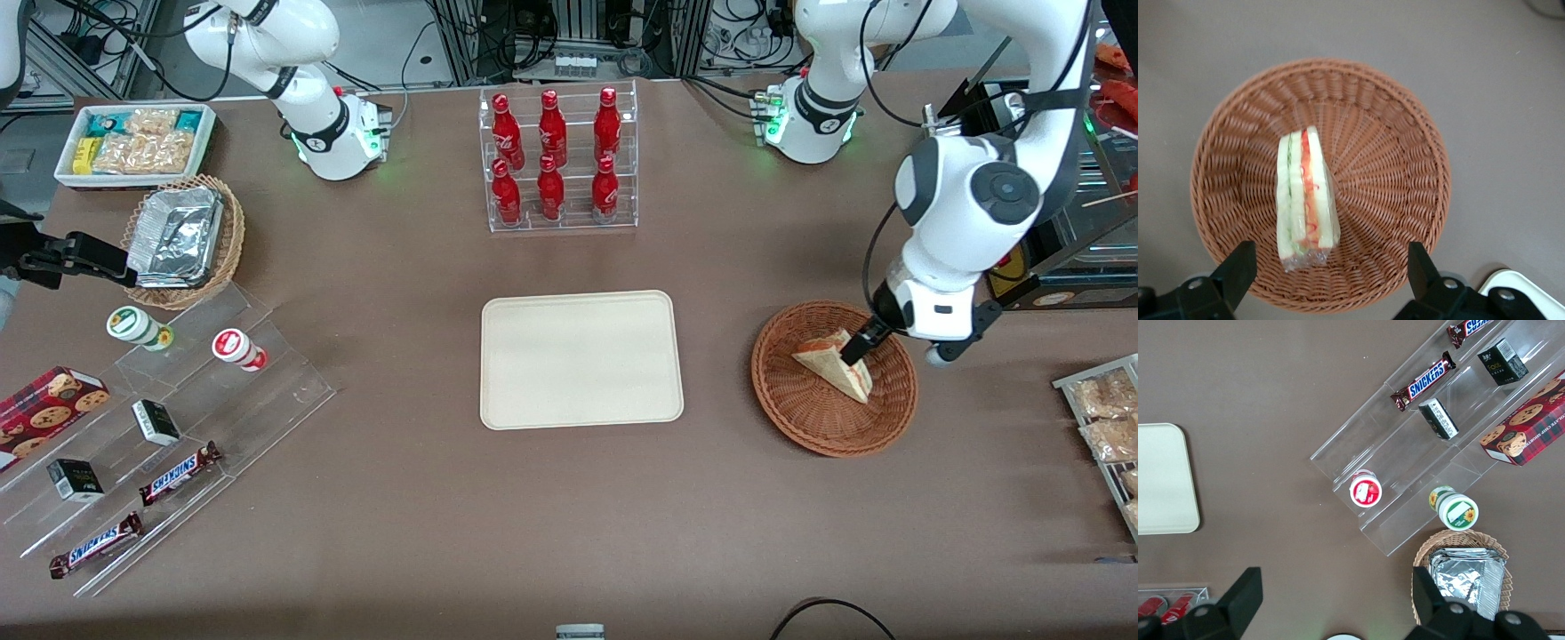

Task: Place sandwich from basket to tray
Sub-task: 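Close the left gripper on the sandwich's upright edge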

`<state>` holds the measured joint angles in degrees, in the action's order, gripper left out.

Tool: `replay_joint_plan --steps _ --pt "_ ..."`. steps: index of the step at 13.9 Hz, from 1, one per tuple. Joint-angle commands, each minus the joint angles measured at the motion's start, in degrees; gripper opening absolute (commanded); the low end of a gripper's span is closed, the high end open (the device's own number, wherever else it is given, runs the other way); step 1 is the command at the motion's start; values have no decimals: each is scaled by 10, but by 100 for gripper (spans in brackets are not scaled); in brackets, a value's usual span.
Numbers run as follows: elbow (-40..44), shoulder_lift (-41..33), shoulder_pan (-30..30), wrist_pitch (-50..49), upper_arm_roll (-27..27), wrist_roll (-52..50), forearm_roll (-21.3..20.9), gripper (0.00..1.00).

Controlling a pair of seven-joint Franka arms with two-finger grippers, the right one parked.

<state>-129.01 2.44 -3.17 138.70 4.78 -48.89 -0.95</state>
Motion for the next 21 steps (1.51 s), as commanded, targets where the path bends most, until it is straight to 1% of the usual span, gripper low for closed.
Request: replay_joint_plan --steps 1,5,11,12,13,14,15,16,18,19,20,21 --pt "-31 1 -3 40 -2 -38 -4 100" --pt "-74 17 -1 106 -3 -40 -4 100" --pt "-77 85 1 176 -5 -40 -3 100" --pt "-76 91 1 177 -6 -40 -3 97" --pt "-76 92 1 178 -6 -40 -3 84" --pt "-75 93 1 178 -6 -39 -3 49" --pt "-75 93 1 177 -6 -36 -3 19" --pt "-75 93 1 177 -6 -33 -4 0" --pt "-72 86 1 170 -7 -31 -4 0" --pt "-70 71 1 150 -7 -31 -4 0" --pt "-63 54 1 116 -6 -31 -5 0" --pt "-46 29 -2 66 -6 -31 -17 0"
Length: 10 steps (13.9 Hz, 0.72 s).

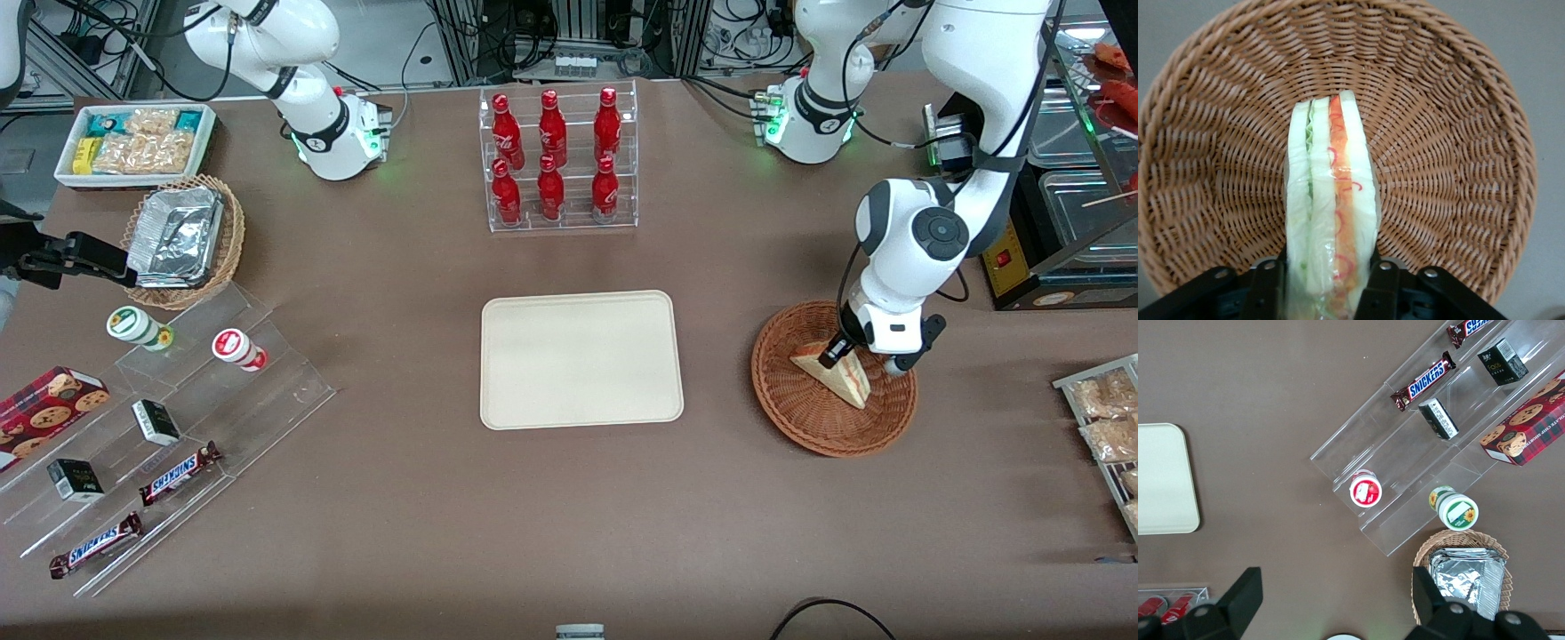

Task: Place sandwich from basket to tray
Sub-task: 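Lift the sandwich and carry it with the left gripper over the cream tray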

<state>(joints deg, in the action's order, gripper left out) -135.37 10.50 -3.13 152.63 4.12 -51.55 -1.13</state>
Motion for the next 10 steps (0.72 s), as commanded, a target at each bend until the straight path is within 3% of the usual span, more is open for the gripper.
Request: replay_joint_plan --steps 1,5,7,10 --pt "45 -70 -3 -137 4 -4 -39 0" --pt "251 -47 -44 -390 46 -10 -49 0" --pt "342 4 -93 -443 62 -4 -49 0" --pt "449 107 -185 -446 62 -7 -49 0"
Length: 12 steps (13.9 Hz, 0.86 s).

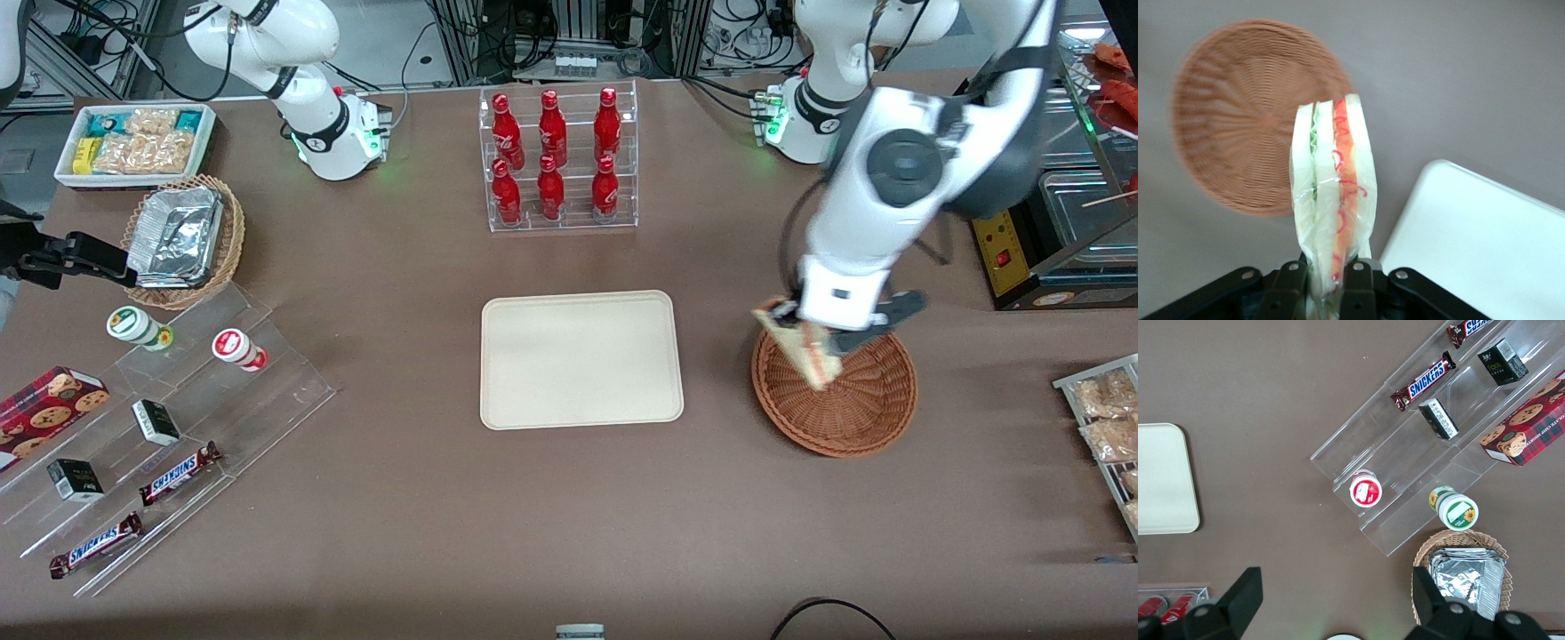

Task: Place sandwich from basket to tray
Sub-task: 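Lift the sandwich and carry it with the left gripper over the cream tray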

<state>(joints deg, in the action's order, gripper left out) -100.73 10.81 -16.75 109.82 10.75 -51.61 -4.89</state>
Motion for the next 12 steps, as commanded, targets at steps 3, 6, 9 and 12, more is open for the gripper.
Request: replay_joint_plan --steps 3,6,9,12 --pt "191 204 -121 -14 -4 -9 -11 0" --pt "271 292 -184 -5 -7 -7 -13 0" --pt "272 322 -208 59 -7 3 -22 0" --pt "270 354 -229 65 -6 7 -68 0"
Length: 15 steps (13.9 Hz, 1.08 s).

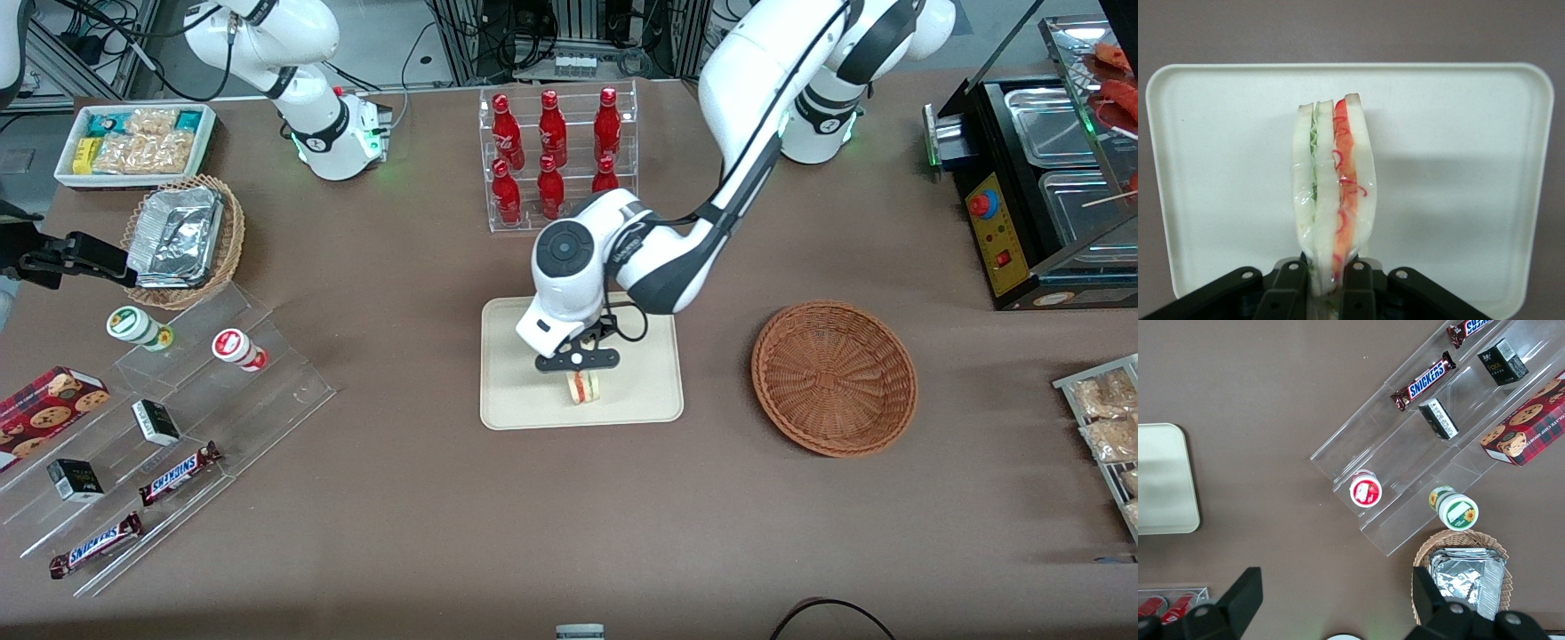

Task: Place sandwich from basket to tray
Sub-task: 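Lower the sandwich onto the tray and open the left gripper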

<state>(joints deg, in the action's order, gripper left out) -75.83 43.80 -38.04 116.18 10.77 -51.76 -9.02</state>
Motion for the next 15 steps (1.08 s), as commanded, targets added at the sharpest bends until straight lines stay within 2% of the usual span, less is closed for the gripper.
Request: replay_joint_plan --steps 1,5,6,7,12,15 --pt "21 35 -17 14 -7 8 -34 0" --pt "5 40 -20 62 -7 1 -35 1" --pt "4 41 -23 62 -7 -1 -35 63" --pt "2 41 -25 62 -7 1 -36 100" --pt "2 24 -23 40 -7 0 -35 100" --pt "2 -29 -17 -2 -8 -2 -28 100"
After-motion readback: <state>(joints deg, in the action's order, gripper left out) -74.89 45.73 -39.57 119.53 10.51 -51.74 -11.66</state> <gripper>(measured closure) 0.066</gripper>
